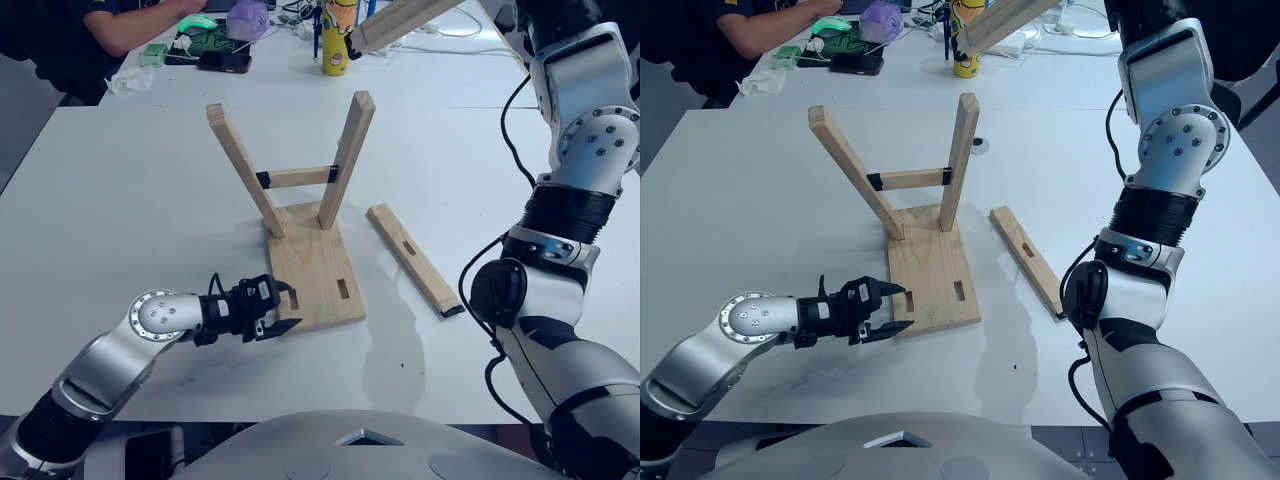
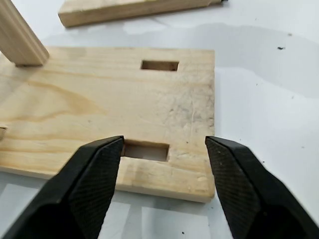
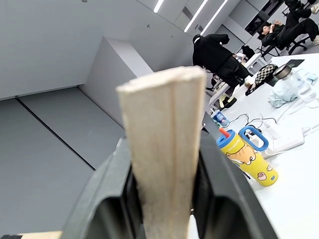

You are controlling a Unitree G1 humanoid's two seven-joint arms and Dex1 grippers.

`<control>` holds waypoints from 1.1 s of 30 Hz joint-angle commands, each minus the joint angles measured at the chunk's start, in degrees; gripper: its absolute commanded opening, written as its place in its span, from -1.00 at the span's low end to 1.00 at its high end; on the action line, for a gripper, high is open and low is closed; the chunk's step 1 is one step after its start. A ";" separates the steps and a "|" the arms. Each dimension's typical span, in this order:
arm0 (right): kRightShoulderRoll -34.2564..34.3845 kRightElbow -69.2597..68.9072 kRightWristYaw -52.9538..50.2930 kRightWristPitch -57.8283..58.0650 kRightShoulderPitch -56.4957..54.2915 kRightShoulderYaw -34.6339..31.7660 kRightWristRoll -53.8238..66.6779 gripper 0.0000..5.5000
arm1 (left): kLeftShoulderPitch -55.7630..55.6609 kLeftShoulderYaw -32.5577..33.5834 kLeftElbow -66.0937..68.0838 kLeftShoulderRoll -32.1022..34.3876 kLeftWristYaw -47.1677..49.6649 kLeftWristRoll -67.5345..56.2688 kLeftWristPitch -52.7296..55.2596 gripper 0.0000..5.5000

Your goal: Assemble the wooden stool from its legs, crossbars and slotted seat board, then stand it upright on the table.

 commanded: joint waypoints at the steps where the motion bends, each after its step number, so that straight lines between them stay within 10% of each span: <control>1: 0.53 -1.02 0.40 0.70 -0.11 -0.66 -0.73 -0.62 | 1.25 -2.15 1.72 -1.37 0.29 2.10 -0.10 0.10; 20: -0.96 -9.93 4.83 11.10 4.70 2.66 0.45 -0.62 | -12.46 -3.59 29.67 -12.17 3.57 14.38 -11.91 0.10; 33: -3.54 -17.35 21.98 13.59 22.72 18.23 -14.64 -0.62 | -16.59 -0.85 33.83 -13.38 1.72 15.84 -15.03 0.10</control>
